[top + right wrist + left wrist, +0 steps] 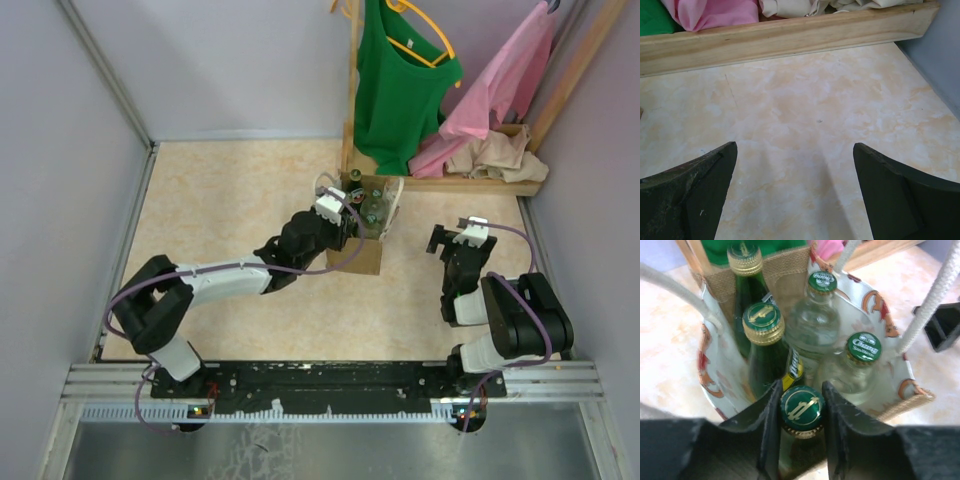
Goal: Take the beverage out of the canvas bag
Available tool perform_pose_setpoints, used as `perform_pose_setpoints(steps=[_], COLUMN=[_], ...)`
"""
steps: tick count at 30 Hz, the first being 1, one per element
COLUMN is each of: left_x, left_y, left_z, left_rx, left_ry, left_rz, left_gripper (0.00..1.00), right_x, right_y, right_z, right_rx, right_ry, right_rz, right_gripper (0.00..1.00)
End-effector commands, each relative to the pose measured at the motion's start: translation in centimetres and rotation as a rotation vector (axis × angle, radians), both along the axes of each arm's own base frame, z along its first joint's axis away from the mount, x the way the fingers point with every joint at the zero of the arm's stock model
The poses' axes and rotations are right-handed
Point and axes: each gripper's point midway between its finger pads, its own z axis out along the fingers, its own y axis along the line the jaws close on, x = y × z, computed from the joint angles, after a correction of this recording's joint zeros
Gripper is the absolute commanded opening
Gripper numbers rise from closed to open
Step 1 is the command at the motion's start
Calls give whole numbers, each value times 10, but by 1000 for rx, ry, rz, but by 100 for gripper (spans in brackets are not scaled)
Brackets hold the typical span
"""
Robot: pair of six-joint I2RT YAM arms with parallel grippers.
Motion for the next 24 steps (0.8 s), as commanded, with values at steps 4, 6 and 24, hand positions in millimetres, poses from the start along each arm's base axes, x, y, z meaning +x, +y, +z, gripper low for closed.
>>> perform_pose_setpoints(steps=[4,6,24], left_x=[8,8,-2], left_y=[1,2,10], left_z=[-2,2,143], left_rx=[-2,-10,-136], left_ry=[-28,-29,-319], left_rz=[47,48,-4], left_gripper=[0,0,0], right_x=[8,8,8], right_y=[0,0,0], right_z=[24,23,23], right_rx=[9,9,8], right_ry=[-83,-82,-82], right_rz=[-4,-4,-4], right_gripper=[99,99,99])
